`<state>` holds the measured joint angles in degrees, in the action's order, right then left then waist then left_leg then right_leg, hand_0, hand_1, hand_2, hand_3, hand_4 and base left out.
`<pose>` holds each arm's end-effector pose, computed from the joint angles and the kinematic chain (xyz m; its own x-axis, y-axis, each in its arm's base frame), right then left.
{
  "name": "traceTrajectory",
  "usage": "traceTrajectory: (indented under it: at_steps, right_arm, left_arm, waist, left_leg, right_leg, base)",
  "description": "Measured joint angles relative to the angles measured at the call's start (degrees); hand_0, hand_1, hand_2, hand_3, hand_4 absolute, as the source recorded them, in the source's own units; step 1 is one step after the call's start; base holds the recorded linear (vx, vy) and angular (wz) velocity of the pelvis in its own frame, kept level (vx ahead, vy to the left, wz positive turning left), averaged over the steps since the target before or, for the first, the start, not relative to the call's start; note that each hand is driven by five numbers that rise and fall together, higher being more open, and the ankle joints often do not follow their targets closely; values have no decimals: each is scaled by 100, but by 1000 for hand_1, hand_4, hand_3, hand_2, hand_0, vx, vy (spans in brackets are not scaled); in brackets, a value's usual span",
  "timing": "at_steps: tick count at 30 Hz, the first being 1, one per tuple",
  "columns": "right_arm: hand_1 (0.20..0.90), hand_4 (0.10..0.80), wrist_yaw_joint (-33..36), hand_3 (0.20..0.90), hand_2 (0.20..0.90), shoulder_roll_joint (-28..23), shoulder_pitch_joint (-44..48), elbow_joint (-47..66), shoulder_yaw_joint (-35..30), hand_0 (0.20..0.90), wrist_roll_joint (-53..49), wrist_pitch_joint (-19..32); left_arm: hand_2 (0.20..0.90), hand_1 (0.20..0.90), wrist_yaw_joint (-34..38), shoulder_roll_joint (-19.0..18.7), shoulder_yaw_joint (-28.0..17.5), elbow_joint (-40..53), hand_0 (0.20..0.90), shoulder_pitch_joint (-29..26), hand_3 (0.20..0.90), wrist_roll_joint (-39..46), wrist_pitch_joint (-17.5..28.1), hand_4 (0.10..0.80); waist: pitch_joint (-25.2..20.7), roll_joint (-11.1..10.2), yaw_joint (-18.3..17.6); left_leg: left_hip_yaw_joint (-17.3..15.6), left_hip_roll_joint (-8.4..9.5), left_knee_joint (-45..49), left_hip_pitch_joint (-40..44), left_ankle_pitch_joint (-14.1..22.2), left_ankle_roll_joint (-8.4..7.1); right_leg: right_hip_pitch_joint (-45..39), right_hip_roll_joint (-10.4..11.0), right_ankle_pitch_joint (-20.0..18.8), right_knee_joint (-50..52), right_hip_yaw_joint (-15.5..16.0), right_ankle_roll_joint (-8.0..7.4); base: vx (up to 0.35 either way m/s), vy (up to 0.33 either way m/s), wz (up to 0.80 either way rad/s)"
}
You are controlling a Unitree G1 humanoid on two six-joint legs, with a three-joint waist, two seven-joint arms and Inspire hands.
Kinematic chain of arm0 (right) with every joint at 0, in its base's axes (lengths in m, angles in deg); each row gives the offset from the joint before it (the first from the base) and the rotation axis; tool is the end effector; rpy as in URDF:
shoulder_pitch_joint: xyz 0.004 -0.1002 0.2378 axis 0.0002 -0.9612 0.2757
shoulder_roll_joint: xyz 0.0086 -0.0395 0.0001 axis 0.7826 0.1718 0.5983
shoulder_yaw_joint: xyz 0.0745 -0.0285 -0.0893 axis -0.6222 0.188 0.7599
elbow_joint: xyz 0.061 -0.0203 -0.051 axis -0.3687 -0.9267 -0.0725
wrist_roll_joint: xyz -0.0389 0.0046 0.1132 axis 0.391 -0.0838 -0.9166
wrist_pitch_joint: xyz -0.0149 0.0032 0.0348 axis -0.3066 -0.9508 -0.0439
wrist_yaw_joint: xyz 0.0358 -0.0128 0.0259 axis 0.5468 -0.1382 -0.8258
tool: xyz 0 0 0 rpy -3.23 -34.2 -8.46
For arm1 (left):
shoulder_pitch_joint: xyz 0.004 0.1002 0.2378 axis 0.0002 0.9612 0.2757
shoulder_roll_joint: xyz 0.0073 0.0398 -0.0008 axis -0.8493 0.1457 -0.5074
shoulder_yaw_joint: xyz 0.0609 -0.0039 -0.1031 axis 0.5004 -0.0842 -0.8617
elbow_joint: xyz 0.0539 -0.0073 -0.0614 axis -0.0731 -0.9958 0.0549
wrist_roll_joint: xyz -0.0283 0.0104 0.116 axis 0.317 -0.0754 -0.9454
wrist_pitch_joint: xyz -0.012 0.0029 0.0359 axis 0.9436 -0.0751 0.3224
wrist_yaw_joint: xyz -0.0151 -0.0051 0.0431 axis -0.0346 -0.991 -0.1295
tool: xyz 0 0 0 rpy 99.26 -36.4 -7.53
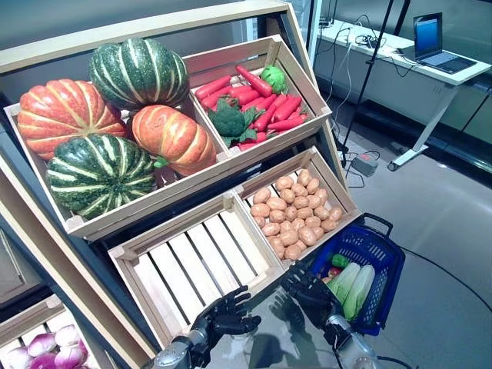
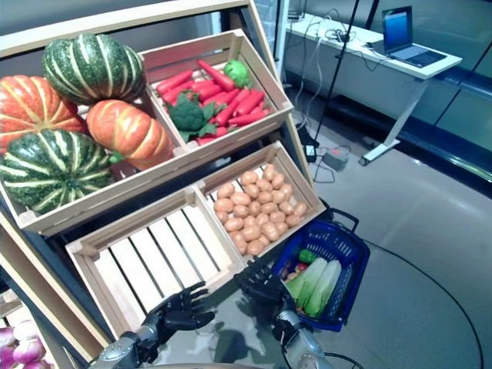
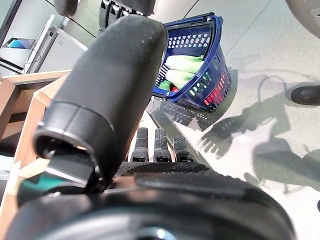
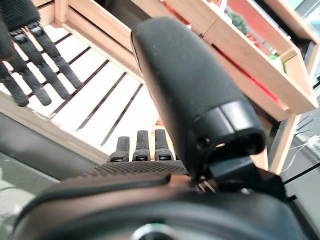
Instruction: Put vegetables into the basket
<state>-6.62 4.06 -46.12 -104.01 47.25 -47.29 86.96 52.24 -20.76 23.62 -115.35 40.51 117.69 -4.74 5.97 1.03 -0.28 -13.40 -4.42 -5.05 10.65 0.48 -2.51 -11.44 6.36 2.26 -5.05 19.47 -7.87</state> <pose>0.1396 -0.1582 -0.0984 0.8655 0.2800 -0.4153 0.0564 0.7694 0.6363 0.1187 0.2090 -0.1090 0.7174 -0.3372 -0.6096 0.1844 0.9358 -0.3006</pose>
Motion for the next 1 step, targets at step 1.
traceTrajectory:
  at_steps: [1]
  right_arm:
    - [900, 800, 0, 900, 900, -37, 9, 5, 68, 900, 0, 41]
  left_arm:
    - [900, 900, 0, 0, 9, 0, 900, 0, 900, 1, 0, 800]
  waist:
    - [0, 5, -18]
  left_leg:
    - [35, 2, 0, -19, -11, 0]
  right_leg:
    - [0, 0, 0, 0, 4, 0]
  base:
    - [0, -10, 7]
